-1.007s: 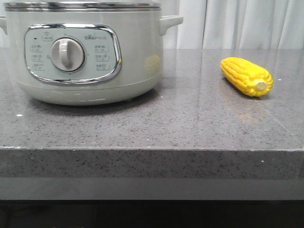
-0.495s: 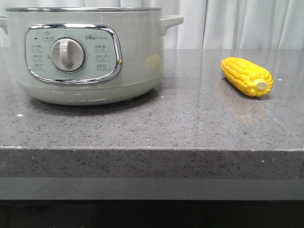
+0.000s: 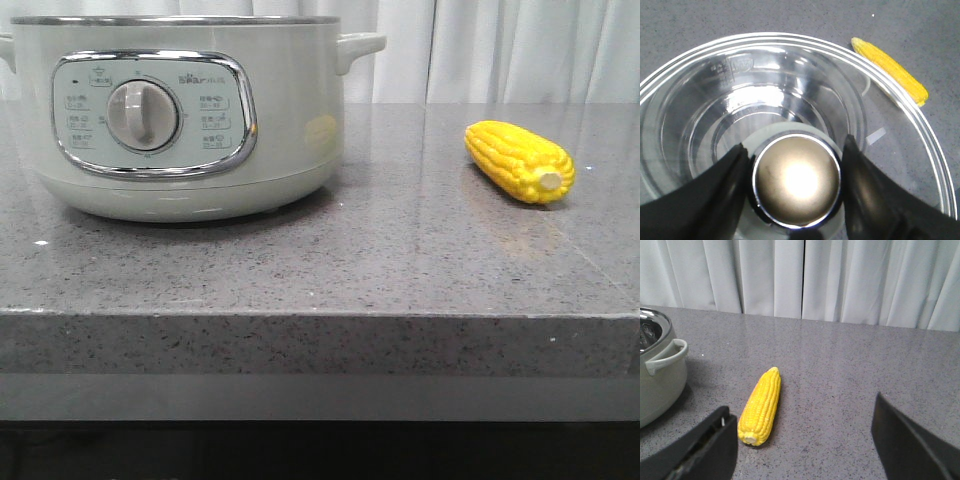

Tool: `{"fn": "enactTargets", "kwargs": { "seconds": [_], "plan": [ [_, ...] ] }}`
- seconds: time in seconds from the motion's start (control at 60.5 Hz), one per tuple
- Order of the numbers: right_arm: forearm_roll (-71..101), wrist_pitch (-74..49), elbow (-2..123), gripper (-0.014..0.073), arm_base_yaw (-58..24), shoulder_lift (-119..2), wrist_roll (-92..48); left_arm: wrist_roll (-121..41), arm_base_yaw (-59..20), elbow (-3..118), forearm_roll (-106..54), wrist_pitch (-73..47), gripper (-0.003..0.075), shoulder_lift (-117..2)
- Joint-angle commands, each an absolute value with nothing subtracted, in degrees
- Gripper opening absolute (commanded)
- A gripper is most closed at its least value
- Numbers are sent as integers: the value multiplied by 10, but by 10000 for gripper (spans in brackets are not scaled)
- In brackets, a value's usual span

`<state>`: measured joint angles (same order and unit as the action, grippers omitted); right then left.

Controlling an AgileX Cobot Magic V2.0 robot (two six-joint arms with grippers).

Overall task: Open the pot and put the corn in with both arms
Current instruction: 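Lift the glass lid off the pot with the left gripper, then grasp the yellow corn cob with the right gripper and lift it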

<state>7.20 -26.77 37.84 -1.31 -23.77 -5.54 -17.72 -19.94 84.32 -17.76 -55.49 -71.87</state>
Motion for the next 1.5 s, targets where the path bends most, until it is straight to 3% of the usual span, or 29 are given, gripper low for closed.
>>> {"fn": "enactTargets", "kwargs": {
  "seconds": [0.0, 0.363, 0.677, 0.908, 1.156, 1.486],
  "plan": [
    [68, -228, 399, 571, -9, -252, -58, -185, -201, 791, -203, -454, 251, -636],
    [68, -228, 399, 571, -9, -314, -58, -178, -201, 543, -203, -454, 251, -371],
    [72, -217, 414, 571, -11, -435, -58, -148, -201, 443, -203, -492, 251, -199],
    [104, -192, 476, 571, -46, -586, -58, -145, -201, 424, -203, -494, 251, -161],
    [153, -227, 626, 571, -71, -806, -58, -145, -201, 424, -203, -493, 251, -161],
    [178, -285, 741, 571, -71, -947, -58, -145, -201, 424, -203, -493, 251, -161]
  ]
}}
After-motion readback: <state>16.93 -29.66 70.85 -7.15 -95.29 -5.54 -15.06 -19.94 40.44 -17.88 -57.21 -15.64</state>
